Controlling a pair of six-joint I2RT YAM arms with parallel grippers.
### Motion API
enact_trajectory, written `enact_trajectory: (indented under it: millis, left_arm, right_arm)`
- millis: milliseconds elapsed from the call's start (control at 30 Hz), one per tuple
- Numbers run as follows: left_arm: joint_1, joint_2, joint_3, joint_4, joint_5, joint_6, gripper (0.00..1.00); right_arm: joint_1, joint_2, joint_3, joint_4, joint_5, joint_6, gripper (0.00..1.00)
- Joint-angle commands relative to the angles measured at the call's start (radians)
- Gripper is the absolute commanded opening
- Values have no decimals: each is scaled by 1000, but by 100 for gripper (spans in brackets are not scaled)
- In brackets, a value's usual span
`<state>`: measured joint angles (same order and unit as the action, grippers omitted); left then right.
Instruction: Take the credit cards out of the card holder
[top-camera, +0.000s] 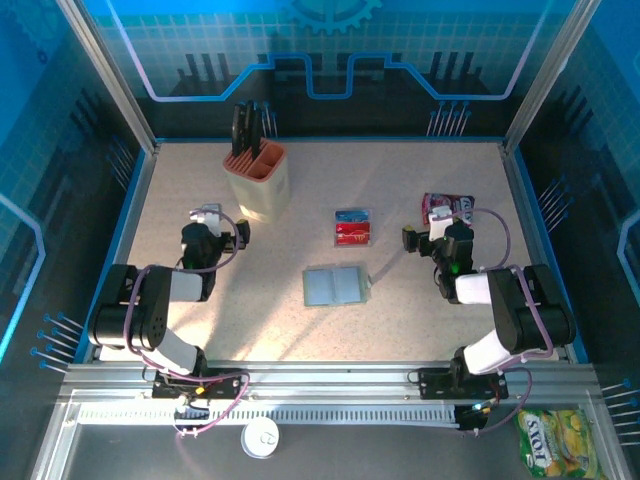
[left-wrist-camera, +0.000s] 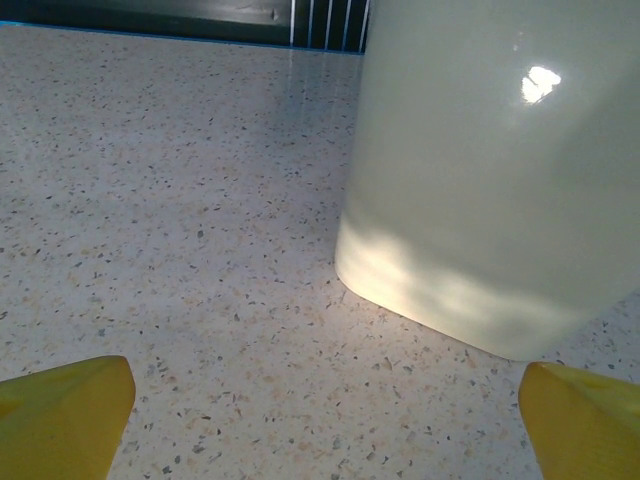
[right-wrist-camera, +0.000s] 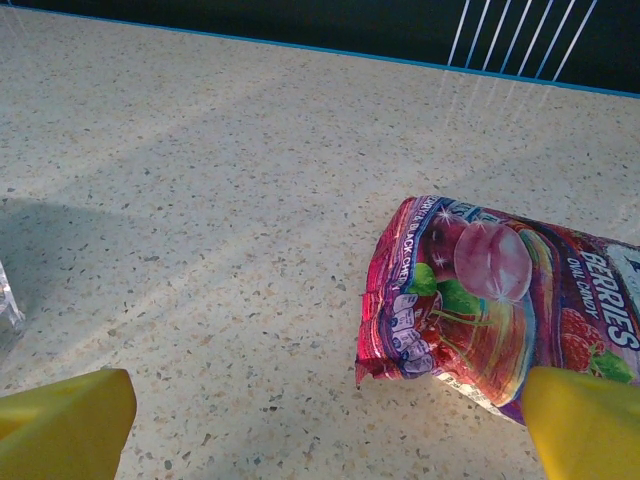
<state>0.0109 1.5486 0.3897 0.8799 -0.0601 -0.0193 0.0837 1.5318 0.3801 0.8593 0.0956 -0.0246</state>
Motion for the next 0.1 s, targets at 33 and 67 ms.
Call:
enact_trajectory:
  millis: [33, 67]
  left_arm:
    - [2, 3, -5, 41, 31, 10, 99]
    - [1, 3, -5, 41, 31, 12, 99]
  right_arm:
    - [-12, 9, 20, 30, -13, 10, 100]
    - [-12, 4, -2, 67, 2, 12, 100]
